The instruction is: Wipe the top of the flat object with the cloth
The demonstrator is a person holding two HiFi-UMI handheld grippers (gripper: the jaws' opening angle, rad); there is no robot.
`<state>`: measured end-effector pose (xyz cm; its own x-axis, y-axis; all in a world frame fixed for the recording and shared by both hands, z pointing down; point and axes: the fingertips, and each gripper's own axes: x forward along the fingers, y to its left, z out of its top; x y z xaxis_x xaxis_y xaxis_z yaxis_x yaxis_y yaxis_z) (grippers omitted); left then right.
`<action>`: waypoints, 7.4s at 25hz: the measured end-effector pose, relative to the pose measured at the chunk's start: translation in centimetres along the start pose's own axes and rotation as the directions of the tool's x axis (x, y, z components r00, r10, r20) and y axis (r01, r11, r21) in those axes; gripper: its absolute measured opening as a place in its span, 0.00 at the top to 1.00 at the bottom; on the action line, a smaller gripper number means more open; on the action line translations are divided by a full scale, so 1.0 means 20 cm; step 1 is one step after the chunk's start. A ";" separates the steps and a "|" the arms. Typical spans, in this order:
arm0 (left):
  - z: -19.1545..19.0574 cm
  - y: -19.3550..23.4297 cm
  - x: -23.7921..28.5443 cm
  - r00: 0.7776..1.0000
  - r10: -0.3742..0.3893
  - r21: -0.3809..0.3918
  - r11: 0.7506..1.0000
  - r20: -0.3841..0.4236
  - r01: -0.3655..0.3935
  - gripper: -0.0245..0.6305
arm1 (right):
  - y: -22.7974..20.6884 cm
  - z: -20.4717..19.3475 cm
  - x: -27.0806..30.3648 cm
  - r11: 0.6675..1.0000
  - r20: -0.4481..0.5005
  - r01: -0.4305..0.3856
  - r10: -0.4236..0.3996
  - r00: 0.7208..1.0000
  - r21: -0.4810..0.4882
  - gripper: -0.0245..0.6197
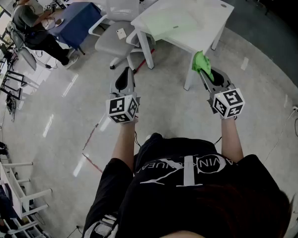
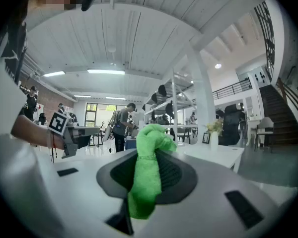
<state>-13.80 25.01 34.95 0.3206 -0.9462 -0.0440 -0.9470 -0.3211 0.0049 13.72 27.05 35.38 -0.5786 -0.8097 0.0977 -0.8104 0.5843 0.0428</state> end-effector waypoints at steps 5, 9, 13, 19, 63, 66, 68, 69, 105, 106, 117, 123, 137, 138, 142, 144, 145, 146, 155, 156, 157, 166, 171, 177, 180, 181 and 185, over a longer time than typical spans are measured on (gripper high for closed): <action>-0.03 -0.04 0.02 1.000 -0.012 0.005 1.000 -0.023 0.012 0.95 | -0.05 -0.02 0.01 1.000 -0.002 0.018 -0.018 1.000 0.017 0.85; -0.07 -0.03 0.01 0.999 0.002 0.004 1.000 -0.049 -0.002 0.95 | -0.08 -0.06 0.02 1.000 -0.014 0.015 -0.015 1.000 0.023 0.85; -0.10 -0.02 0.01 0.998 0.023 -0.006 1.000 -0.063 -0.023 0.94 | -0.13 -0.10 0.00 0.999 -0.025 0.023 -0.022 0.999 0.031 0.85; -0.13 0.02 0.15 0.997 -0.001 0.020 1.000 -0.083 0.003 0.94 | -0.25 -0.15 0.08 0.994 -0.006 0.055 -0.055 0.998 0.092 0.85; -0.68 0.73 1.90 0.946 -0.223 -0.142 0.971 -0.235 0.194 0.94 | -0.86 -0.28 1.88 0.991 -0.220 0.046 -0.018 0.975 0.125 0.85; -0.74 0.70 1.97 0.937 -0.243 -0.146 0.966 -0.250 0.212 0.94 | -0.88 -0.29 2.03 0.993 -0.233 -0.016 0.042 0.972 0.114 0.85; -0.80 0.68 2.01 0.927 -0.251 -0.167 0.963 -0.277 0.211 0.91 | -0.88 -0.32 2.12 0.992 -0.248 -0.059 0.086 0.965 0.111 0.85; -0.83 0.66 2.04 0.923 -0.254 -0.185 0.961 -0.291 0.206 0.82 | -0.88 -0.33 2.17 0.991 -0.258 -0.085 0.110 0.960 0.108 0.85; -1.12 0.50 2.24 0.885 -0.302 -0.399 0.905 -0.355 0.149 0.85 | -0.99 -0.67 2.86 0.973 -0.583 -0.232 0.198 0.788 0.017 0.85; -1.13 0.50 2.24 0.884 -0.303 -0.398 0.905 -0.357 0.150 0.85 | -1.04 -0.68 2.84 0.978 -0.584 -0.210 0.180 0.792 0.017 0.85; -1.12 0.49 2.25 0.890 -0.291 -0.401 0.906 -0.351 0.138 0.85 | -1.67 -0.73 2.70 0.999 -0.617 0.039 -0.046 0.785 -0.025 0.85; -1.12 0.49 2.25 0.889 -0.285 -0.390 0.911 -0.358 0.135 0.85 | -1.87 -0.75 2.64 0.994 -0.628 0.104 -0.098 0.772 -0.027 0.85; -1.11 0.50 2.26 0.906 -0.275 -0.460 0.882 -0.322 0.104 0.85 | -2.03 -0.69 2.62 0.964 -0.565 0.187 -0.262 0.782 -0.189 0.85; -1.11 0.50 2.25 0.907 -0.282 -0.485 0.868 -0.312 0.103 0.84 | -2.02 -0.64 2.62 0.950 -0.516 0.190 -0.296 0.804 -0.248 0.85; -1.12 0.46 2.21 0.881 -0.341 -0.496 0.856 -0.329 0.146 0.64 | -1.78 -0.43 2.60 0.958 -0.403 0.133 -0.230 0.886 -0.255 0.85; -1.12 0.43 2.18 0.872 -0.357 -0.494 0.855 -0.334 0.161 0.64 | -1.59 -0.40 2.58 0.979 -0.406 0.063 -0.138 0.903 -0.193 0.85; -1.13 0.42 2.17 0.870 -0.360 -0.499 0.852 -0.336 0.160 0.64 | -1.49 -0.41 2.58 0.986 -0.415 0.023 -0.092 0.905 -0.168 0.85; -1.13 0.41 2.16 0.868 -0.361 -0.505 0.849 -0.340 0.155 0.64 | -1.40 -0.42 2.58 0.988 -0.426 -0.018 -0.050 0.903 -0.153 0.85; -1.12 0.33 2.06 0.823 -0.421 -0.522 0.833 -0.381 0.185 0.64 | -0.77 -0.52 2.54 0.969 -0.504 -0.242 0.185 0.844 -0.050 0.85; -1.12 0.31 2.04 0.816 -0.431 -0.522 0.831 -0.384 0.193 0.64 | -0.72 -0.53 2.53 0.965 -0.510 -0.258 0.202 0.836 -0.039 0.85; -1.13 0.30 2.03 0.810 -0.439 -0.522 0.829 -0.388 0.200 0.64 | -0.68 -0.54 2.53 0.962 -0.517 -0.272 0.218 0.828 -0.030 0.85; -1.14 0.25 1.98 0.794 -0.463 -0.520 0.825 -0.395 0.222 0.66 | -0.46 -0.65 2.52 0.905 -0.605 -0.413 0.274 0.748 -0.100 0.85; -1.13 0.25 1.97 0.792 -0.456 -0.508 0.833 -0.407 0.219 0.68 | -0.45 -0.67 2.51 0.891 -0.628 -0.432 0.258 0.735 -0.140 0.85; -1.13 0.24 1.98 0.795 -0.449 -0.503 0.837 -0.408 0.214 0.70 | -0.61 -0.68 2.47 0.916 -0.634 -0.366 0.186 0.751 -0.165 0.85; -1.13 0.23 1.98 0.795 -0.449 -0.504 0.837 -0.409 0.214 0.71 | -0.75 -0.70 2.44 0.935 -0.647 -0.316 0.141 0.749 -0.163 0.85; -1.13 0.23 1.98 0.794 -0.449 -0.504 0.837 -0.409 0.214 0.72 | -0.80 -0.71 2.43 0.940 -0.651 -0.298 0.124 0.749 -0.163 0.85; -1.14 0.24 1.99 0.796 -0.449 -0.505 0.837 -0.407 0.213 0.72 | -1.02 -0.74 2.39 0.970 -0.664 -0.202 0.062 0.745 -0.137 0.85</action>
<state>-5.14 -15.10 56.02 0.6876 -0.6251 0.3695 -0.7143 -0.4907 0.4990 3.87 -22.82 53.91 -0.4200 -0.5313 0.7358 -0.6566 0.7376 0.1578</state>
